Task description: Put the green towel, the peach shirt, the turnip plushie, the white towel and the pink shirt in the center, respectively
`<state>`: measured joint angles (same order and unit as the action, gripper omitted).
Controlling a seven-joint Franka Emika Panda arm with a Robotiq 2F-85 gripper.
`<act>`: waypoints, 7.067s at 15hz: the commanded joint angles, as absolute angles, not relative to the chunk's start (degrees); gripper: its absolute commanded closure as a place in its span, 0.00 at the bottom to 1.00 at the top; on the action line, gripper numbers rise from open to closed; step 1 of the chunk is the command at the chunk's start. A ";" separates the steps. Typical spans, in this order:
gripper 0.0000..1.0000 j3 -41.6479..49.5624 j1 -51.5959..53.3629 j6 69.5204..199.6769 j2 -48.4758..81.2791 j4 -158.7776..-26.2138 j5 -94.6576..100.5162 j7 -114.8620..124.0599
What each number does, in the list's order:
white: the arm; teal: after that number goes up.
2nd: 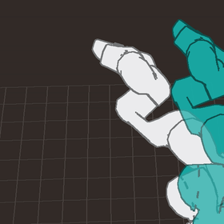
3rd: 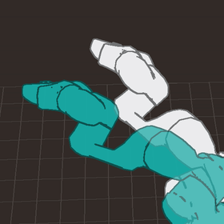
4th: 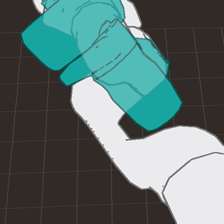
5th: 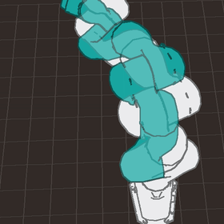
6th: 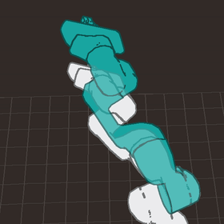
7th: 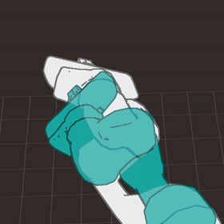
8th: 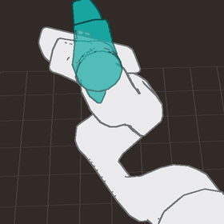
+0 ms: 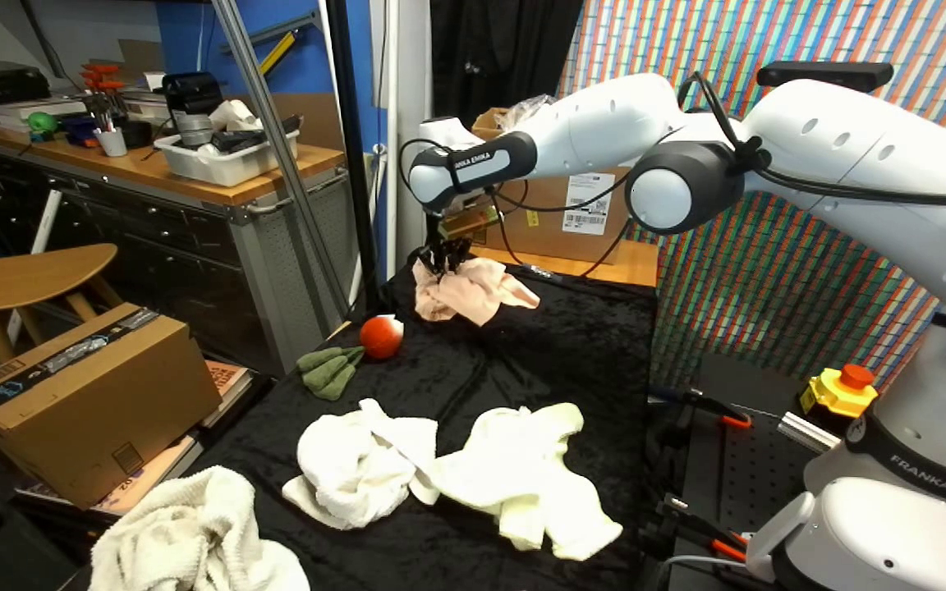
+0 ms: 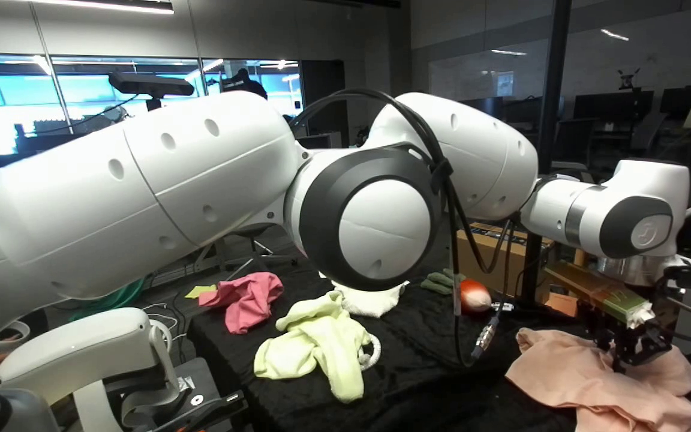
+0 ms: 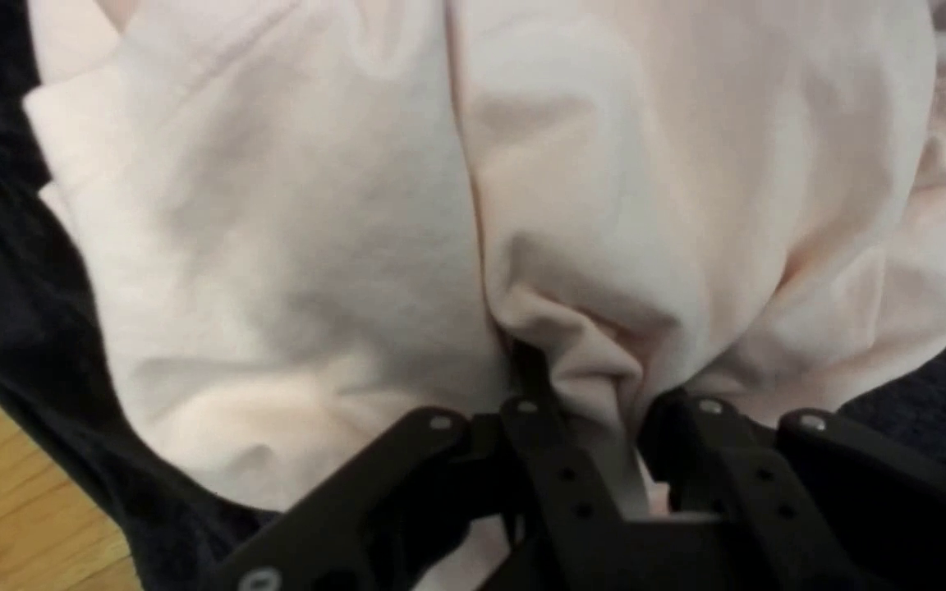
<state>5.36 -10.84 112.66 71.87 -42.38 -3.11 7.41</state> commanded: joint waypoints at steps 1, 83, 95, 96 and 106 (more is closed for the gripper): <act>0.96 4.73 -11.23 108.81 70.72 -42.34 -3.15 4.71; 0.00 -6.22 7.53 121.38 21.64 -99.62 1.47 8.31; 0.00 -2.04 6.66 111.38 40.63 -76.45 2.18 5.95; 0.00 -1.80 6.52 112.33 41.53 -76.20 2.21 6.00; 0.00 0.70 6.36 126.90 48.63 -76.34 2.73 8.87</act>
<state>-0.38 5.73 123.42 46.87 -78.02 1.94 7.32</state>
